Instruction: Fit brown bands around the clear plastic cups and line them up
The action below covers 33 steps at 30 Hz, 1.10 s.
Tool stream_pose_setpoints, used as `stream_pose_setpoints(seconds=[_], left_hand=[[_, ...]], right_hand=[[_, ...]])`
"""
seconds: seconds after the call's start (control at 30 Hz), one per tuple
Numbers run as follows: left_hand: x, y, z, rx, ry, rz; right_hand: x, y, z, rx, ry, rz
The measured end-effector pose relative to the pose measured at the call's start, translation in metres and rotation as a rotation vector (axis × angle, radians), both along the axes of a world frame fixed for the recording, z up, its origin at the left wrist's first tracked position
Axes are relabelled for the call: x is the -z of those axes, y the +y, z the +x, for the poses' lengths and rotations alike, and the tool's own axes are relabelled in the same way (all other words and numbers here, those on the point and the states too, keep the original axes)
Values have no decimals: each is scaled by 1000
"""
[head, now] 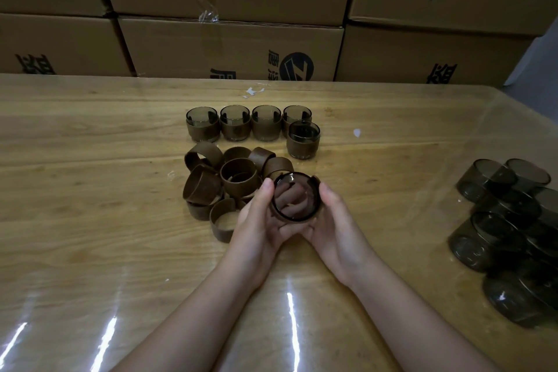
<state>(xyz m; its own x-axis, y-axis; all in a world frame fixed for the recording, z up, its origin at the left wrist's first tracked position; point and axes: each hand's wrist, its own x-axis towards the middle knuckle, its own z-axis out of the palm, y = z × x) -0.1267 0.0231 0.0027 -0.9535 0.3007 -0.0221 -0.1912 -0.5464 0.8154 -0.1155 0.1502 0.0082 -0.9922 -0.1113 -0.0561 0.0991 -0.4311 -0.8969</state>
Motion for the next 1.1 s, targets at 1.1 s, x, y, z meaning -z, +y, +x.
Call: stream_pose_setpoints(seconds=[1.1], left_hand=[[-7, 0, 3, -73, 143, -68]], right_hand=[[3, 12, -6, 14, 5, -43]])
